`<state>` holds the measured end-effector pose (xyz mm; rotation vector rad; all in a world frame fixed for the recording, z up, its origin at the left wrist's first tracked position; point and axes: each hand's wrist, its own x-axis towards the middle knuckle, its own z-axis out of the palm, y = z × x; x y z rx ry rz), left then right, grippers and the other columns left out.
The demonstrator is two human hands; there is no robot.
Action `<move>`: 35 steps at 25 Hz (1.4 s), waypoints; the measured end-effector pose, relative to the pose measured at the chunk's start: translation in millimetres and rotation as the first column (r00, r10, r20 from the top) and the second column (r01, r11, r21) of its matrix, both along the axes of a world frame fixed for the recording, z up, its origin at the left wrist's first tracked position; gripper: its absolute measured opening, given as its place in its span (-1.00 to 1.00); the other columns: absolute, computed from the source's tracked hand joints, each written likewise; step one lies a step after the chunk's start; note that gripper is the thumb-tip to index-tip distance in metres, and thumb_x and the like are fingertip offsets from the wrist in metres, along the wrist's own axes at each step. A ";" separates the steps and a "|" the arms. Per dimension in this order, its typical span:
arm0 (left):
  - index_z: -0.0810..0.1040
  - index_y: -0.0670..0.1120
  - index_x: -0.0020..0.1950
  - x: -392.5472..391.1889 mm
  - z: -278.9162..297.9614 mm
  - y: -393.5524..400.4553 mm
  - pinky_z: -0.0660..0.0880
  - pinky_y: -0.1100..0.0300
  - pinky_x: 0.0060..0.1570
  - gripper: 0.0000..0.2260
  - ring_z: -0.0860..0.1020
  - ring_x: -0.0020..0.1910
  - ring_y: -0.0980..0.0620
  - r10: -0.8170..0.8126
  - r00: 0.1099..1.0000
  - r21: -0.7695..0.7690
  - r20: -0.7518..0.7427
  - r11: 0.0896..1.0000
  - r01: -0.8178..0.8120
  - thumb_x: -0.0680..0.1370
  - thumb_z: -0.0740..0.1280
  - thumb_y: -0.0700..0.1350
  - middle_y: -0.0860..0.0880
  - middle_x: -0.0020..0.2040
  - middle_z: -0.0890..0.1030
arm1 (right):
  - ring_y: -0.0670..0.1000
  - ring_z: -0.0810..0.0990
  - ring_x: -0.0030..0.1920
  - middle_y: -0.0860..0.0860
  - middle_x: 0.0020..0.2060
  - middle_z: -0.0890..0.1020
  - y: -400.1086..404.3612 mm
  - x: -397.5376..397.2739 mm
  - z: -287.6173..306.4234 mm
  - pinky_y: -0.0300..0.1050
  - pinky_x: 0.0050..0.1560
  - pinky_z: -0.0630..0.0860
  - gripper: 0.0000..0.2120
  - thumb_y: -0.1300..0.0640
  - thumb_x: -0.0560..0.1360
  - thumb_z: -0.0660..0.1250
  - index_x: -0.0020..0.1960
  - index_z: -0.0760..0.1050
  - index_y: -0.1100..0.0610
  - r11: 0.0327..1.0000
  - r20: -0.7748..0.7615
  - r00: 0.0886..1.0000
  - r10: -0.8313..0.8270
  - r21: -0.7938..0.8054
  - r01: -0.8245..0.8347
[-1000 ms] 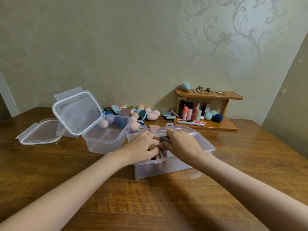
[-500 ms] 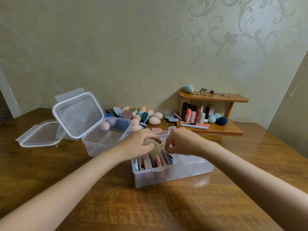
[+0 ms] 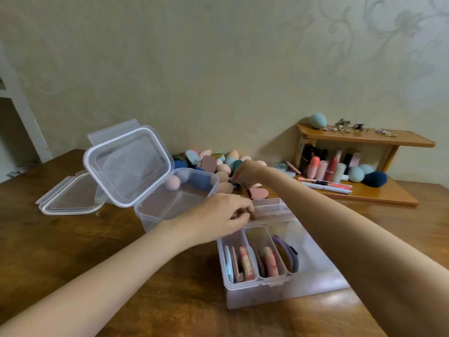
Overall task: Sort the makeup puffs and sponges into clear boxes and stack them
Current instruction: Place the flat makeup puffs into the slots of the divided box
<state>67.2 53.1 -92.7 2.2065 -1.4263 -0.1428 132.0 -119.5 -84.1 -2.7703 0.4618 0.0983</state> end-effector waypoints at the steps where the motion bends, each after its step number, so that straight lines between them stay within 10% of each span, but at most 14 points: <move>1: 0.57 -0.01 0.08 1.3 -0.3 -0.2 0.38 0.46 -0.12 -0.84 0.49 -0.08 0.24 -0.009 1.000 -0.002 -0.007 1.000 0.009 0.59 0.21 -0.11 0.11 -0.05 0.55 | 0.06 0.44 0.04 0.11 0.11 0.49 -1.1 10.9 -7.3 0.08 0.31 0.41 -0.87 0.08 0.45 0.25 -0.03 0.40 0.10 1.000 -0.011 1.000 -0.023 -0.013 0.022; 11: 0.57 -0.03 0.09 0.4 -1.9 2.6 0.41 0.39 -0.09 -0.82 0.47 -0.08 0.23 -0.003 0.998 0.007 0.055 1.000 0.003 0.59 0.20 -0.13 0.11 -0.06 0.49 | 0.04 0.50 -0.11 0.17 -0.04 0.63 -5.4 -28.3 25.3 -0.11 -0.08 0.48 -0.74 0.21 0.47 0.34 0.11 0.58 0.33 0.930 0.267 0.940 -0.212 0.350 0.110; 17: 0.63 -0.01 0.01 -29.3 3.1 -6.2 0.35 0.21 0.15 -0.87 0.40 0.09 0.18 -0.012 0.990 -0.136 0.141 0.990 0.032 0.53 0.31 -0.08 0.08 0.09 0.54 | -0.13 0.50 -0.39 0.04 -0.26 0.60 -3.6 -137.4 74.9 -0.47 -0.53 0.36 -0.82 0.28 0.44 0.39 0.03 0.63 0.25 0.997 0.256 0.967 -0.011 0.075 -0.008; 23: 0.57 0.05 0.11 -59.8 9.4 -7.7 0.38 0.20 0.08 -0.82 0.38 0.07 0.12 0.017 0.991 0.081 0.136 0.996 -0.029 0.55 0.25 0.01 0.07 0.00 0.50 | -0.02 0.46 -0.07 0.00 -0.01 0.59 15.9 -201.1 62.0 -0.20 0.03 0.48 -0.78 0.20 0.45 0.38 0.09 0.56 0.13 0.971 0.137 0.984 0.115 -0.222 -0.083; 35: 0.55 -0.03 0.11 -53.9 11.2 -15.2 0.45 0.23 0.10 -0.83 0.46 0.13 0.11 0.004 0.998 -0.053 0.060 0.999 -0.001 0.55 0.25 -0.14 0.06 0.14 0.51 | 0.01 0.61 -0.12 0.13 0.06 0.65 17.3 -205.5 38.7 -0.28 -0.21 0.53 -0.75 0.30 0.53 0.26 0.19 0.51 0.19 0.991 -0.023 0.991 0.131 -0.039 -0.132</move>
